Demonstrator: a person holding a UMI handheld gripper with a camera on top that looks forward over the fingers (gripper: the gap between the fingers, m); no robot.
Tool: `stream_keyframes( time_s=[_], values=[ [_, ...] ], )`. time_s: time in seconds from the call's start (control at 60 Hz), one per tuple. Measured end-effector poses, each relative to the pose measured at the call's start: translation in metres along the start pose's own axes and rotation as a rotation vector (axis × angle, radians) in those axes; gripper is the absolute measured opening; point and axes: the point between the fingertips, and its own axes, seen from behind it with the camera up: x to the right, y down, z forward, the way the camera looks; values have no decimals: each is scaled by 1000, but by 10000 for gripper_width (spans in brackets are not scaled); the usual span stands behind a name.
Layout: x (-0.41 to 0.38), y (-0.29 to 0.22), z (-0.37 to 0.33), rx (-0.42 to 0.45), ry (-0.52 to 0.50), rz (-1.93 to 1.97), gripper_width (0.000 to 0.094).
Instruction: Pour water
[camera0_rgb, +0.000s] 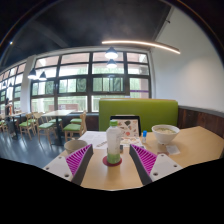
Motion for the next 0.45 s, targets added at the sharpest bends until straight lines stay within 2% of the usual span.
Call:
stream_keyframes(
  time_s=[0.017, 0.2, 0.317, 0.333, 0.45],
  values=[
    [25, -11, -6, -2, -10, 3, 821],
    [21, 1, -113, -18, -54, 35, 826],
    [36, 5, -148, -14, -56, 38, 822],
    [18, 7, -160, -14, -50, 43, 824],
    [34, 8, -172, -3, -70, 69, 825]
  ],
)
